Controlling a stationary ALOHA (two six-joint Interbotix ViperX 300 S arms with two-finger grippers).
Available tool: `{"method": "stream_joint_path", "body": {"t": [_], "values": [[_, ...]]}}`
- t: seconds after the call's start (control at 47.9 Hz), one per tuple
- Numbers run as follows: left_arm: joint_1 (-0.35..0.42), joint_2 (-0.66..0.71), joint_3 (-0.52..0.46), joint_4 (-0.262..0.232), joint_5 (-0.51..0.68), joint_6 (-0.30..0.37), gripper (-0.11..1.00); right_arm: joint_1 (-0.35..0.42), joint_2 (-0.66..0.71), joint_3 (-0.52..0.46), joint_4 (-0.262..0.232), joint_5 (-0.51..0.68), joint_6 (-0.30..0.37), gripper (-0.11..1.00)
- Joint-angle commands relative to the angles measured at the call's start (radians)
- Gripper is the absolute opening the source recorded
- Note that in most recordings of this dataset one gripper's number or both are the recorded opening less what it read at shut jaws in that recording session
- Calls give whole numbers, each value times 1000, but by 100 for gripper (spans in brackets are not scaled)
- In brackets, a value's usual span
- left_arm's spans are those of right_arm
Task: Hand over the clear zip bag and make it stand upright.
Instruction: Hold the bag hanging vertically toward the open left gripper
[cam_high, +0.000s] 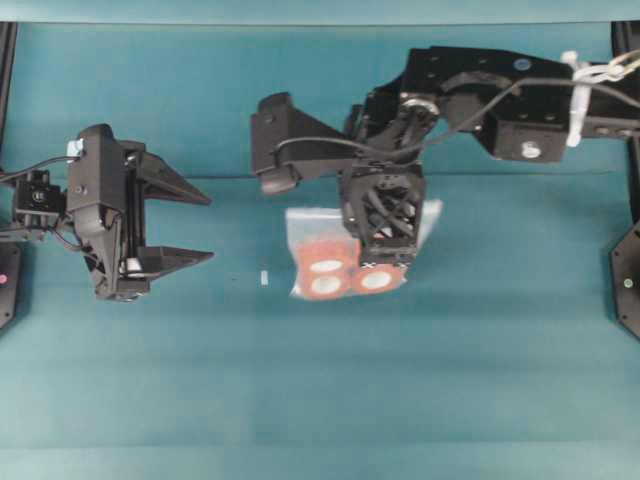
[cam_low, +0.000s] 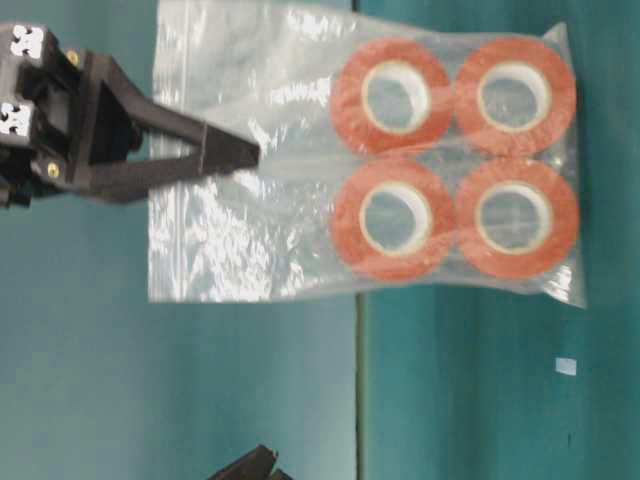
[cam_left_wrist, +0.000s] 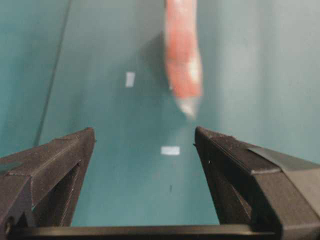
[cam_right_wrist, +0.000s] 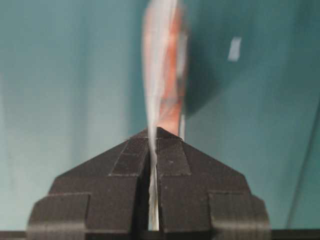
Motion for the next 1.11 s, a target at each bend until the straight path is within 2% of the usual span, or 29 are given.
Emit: {"method": "stream_joint_path", "body": {"t": [0.0,0.188,0.688,1.085], "values": [[-3,-17,-5,2,-8,-6,90,14,0,-48,-14,-8,-25,3],[-14,-26,2,2,-3,-28,90,18,17,-67,-15,-9,-31,3],[-14,-25,3,2,3,-31,90,44,34,-69,-18,-40,-72,3],[-14,-25,3,2,3,-31,90,37,38,-69,-34,-44,-23,3]]}}
